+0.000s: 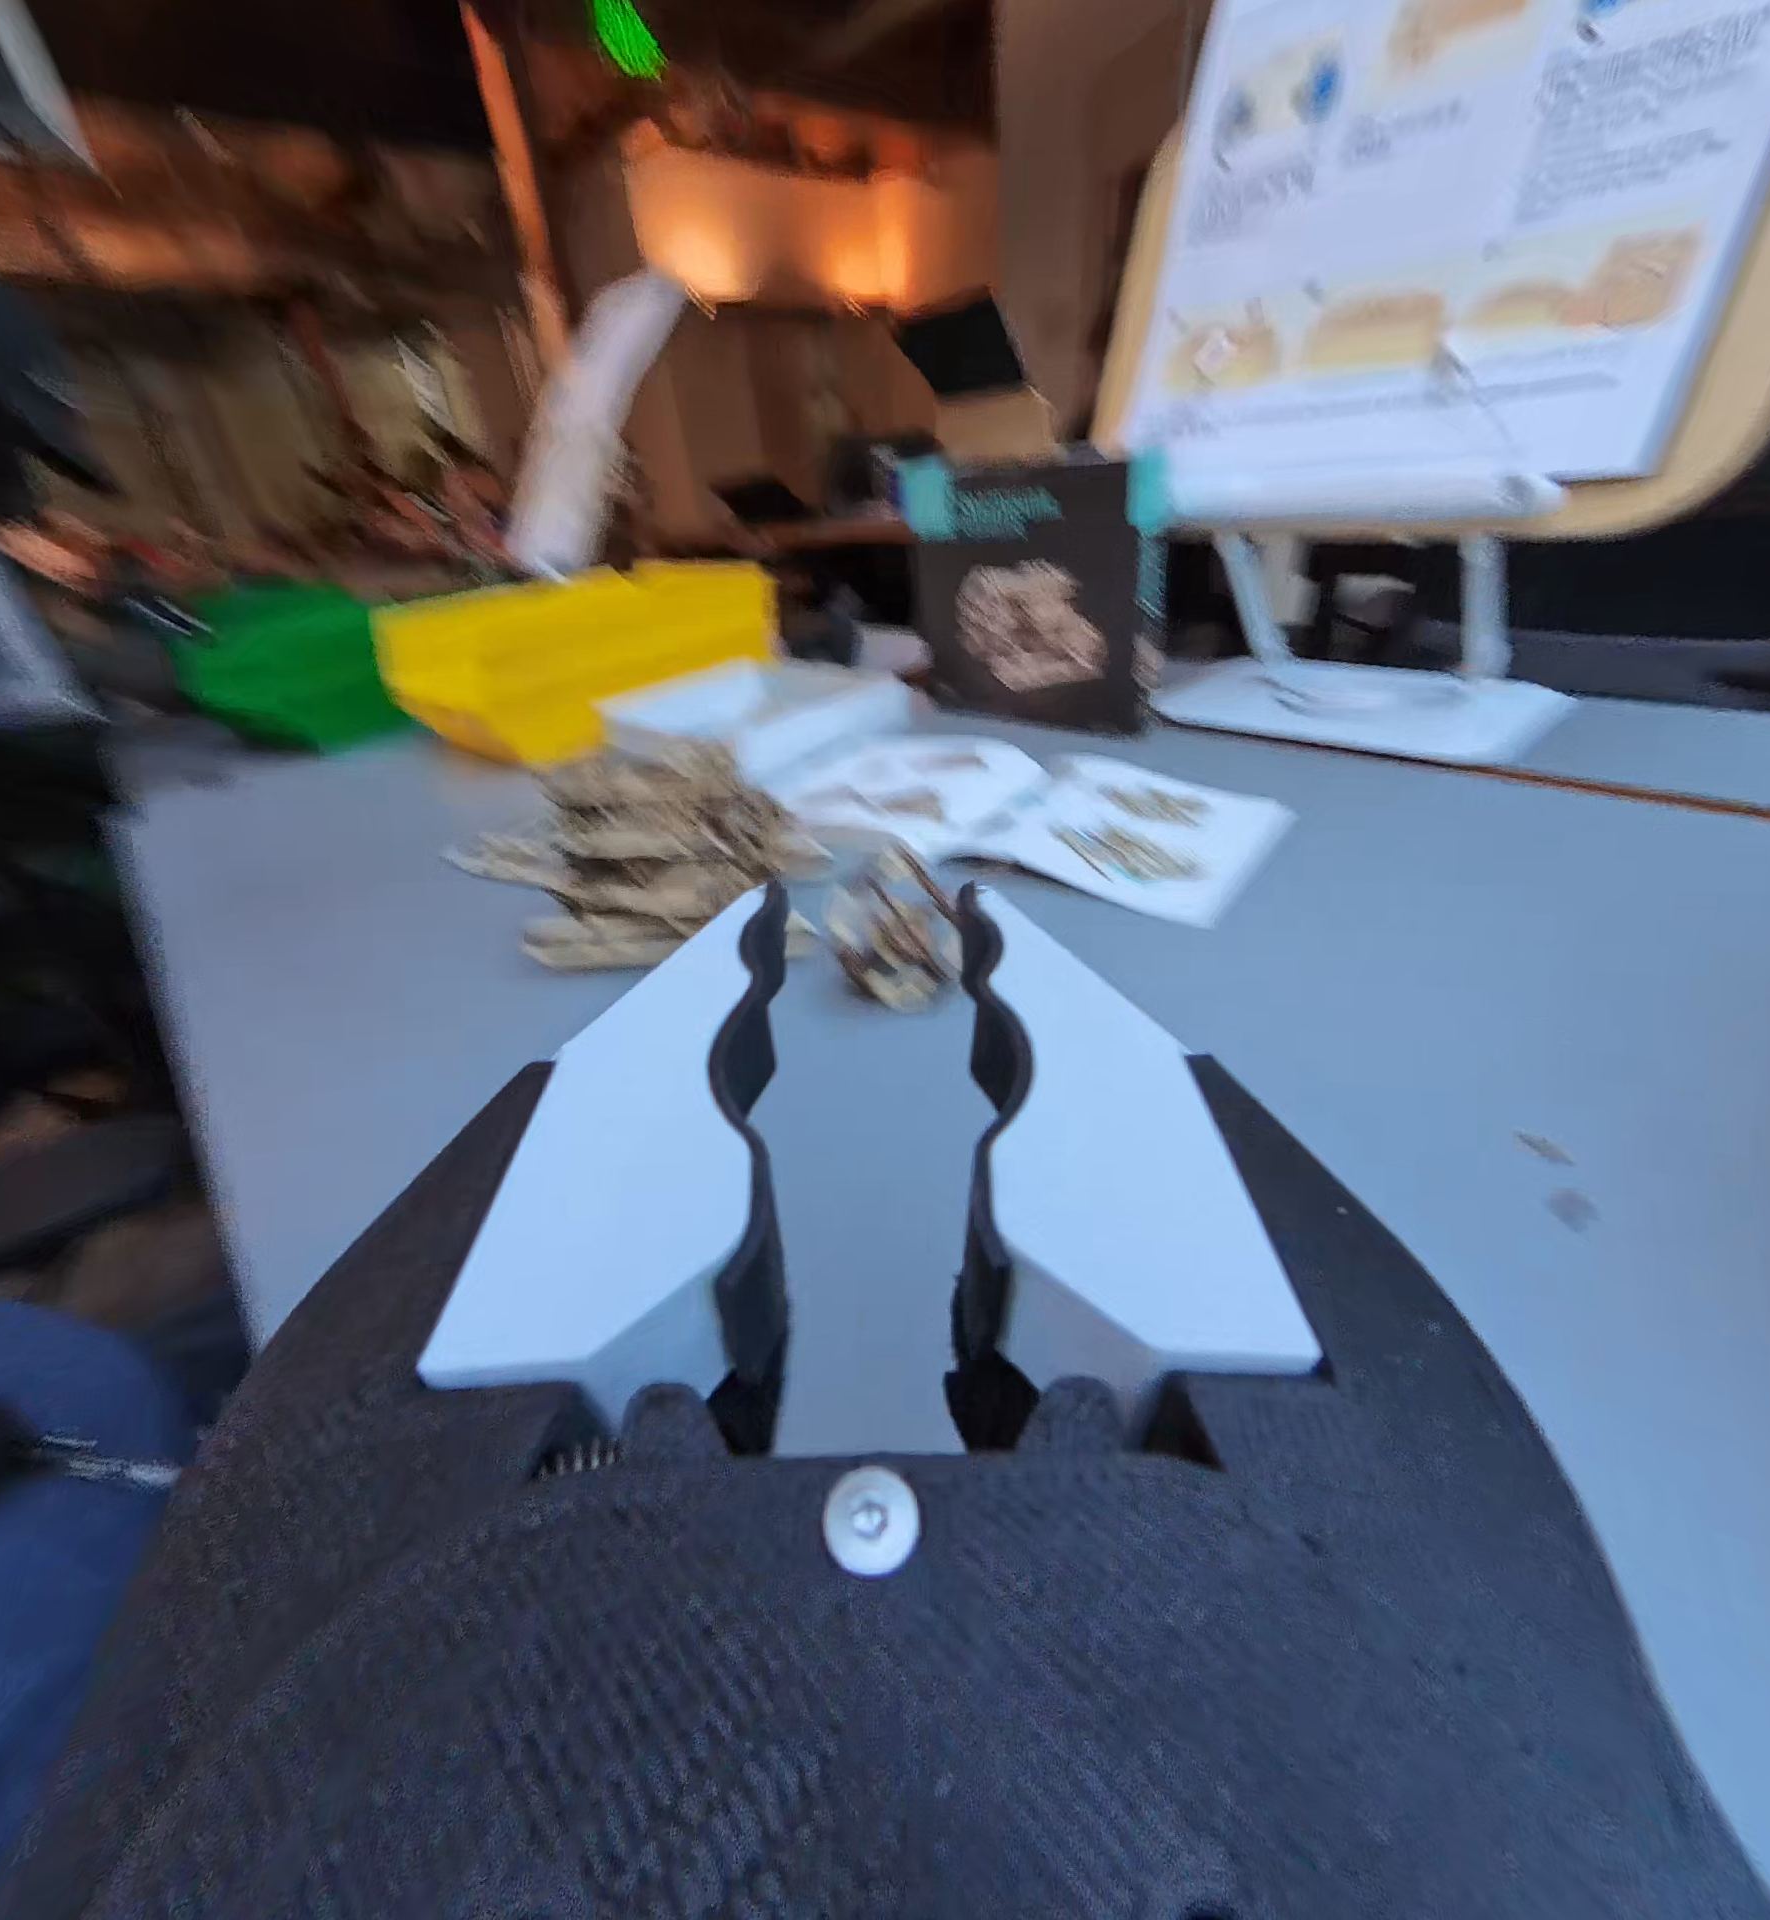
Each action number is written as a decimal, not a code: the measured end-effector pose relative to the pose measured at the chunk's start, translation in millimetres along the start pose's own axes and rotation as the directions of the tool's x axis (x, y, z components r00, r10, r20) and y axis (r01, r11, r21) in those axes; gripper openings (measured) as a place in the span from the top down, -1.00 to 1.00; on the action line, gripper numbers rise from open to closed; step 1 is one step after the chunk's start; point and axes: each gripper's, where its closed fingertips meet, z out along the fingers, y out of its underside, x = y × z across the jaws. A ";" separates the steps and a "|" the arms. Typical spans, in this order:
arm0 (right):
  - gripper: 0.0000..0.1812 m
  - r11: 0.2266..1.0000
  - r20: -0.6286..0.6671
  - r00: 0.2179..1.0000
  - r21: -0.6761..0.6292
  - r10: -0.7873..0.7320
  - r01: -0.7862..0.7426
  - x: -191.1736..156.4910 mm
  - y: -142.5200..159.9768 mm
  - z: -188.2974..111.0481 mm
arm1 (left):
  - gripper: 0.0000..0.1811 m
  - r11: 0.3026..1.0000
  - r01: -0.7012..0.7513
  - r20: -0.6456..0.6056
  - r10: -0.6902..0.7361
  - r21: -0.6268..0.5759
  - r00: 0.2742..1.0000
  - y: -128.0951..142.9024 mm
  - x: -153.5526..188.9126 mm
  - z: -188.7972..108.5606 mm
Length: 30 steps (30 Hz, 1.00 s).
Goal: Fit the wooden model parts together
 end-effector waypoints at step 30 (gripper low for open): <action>0.79 0.615 0.548 0.684 0.344 0.482 -0.709 39.2 -184.6 33.7 | 1.00 0.964 0.243 -0.103 -0.232 0.109 0.967 114.4 -70.3 144.1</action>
